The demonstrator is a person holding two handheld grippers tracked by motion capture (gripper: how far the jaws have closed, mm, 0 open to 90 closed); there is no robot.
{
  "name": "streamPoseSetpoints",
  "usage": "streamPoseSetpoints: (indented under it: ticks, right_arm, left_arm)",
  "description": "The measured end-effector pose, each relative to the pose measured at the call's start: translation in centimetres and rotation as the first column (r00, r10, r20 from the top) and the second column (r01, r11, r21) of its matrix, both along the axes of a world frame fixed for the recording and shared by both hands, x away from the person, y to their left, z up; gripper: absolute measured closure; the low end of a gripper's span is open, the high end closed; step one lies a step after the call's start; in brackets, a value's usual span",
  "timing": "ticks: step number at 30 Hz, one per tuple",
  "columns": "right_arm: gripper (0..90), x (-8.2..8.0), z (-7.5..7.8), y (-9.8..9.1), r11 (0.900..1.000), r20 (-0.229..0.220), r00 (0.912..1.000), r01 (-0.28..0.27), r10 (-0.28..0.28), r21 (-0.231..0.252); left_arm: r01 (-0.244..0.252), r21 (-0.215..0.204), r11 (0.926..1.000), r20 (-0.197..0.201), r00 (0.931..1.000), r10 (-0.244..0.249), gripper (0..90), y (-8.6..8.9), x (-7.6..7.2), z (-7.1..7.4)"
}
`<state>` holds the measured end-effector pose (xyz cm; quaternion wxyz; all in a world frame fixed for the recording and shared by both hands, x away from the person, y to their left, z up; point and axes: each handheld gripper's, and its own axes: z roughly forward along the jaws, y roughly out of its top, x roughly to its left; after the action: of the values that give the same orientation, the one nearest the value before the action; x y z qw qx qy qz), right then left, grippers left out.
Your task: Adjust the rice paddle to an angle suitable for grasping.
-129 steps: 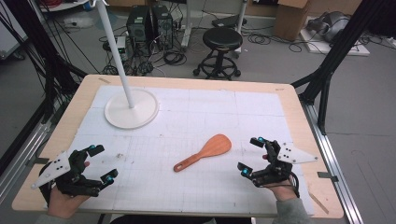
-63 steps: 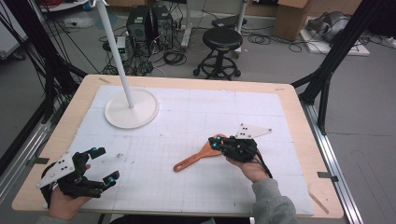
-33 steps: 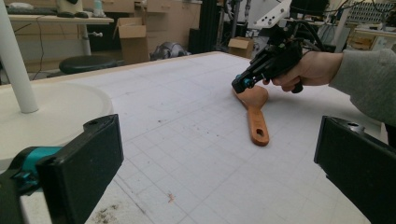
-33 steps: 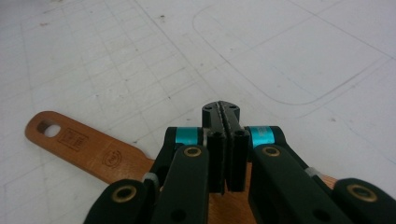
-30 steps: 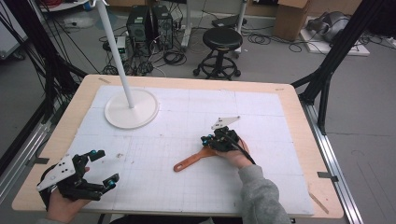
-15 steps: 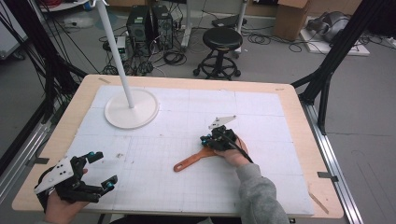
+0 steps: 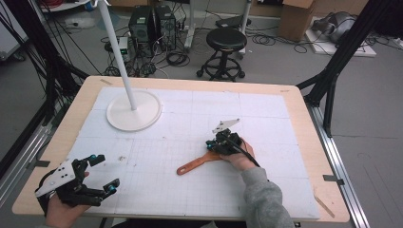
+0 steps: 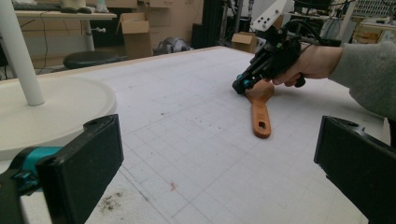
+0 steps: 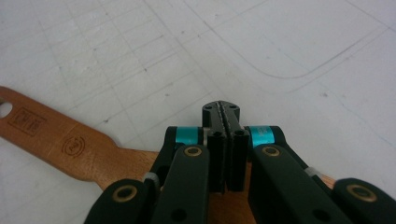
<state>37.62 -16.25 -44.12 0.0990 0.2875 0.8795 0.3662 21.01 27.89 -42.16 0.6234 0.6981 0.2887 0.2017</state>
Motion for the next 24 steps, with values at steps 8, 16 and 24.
streamPoseSetpoints:
  ticks: [8,16,24]
  right_arm:
    - [89.1,-0.7,0.4,-0.5,0.9994,-0.027,0.9995,-0.019,0.019,-0.03]
    - [89.1,-2.3,0.4,-2.3,0.9996,-0.079,0.9965,-0.027,0.026,-0.009]
    - [89.1,-3.7,0.5,-3.3,0.9998,-0.109,0.9939,-0.018,0.018,0.002]
  left_arm:
    - [0.002,0.003,1.0,-0.001,1.0,-0.002,1.7,0.0,0.0,0.0]
    - [0.006,0.01,0.9999,-0.004,1.0,-0.006,1.7,-0.1,0.0,0.0]
    - [0.013,0.009,0.9999,-0.007,0.9999,-0.013,1.7,-0.4,0.2,0.0]
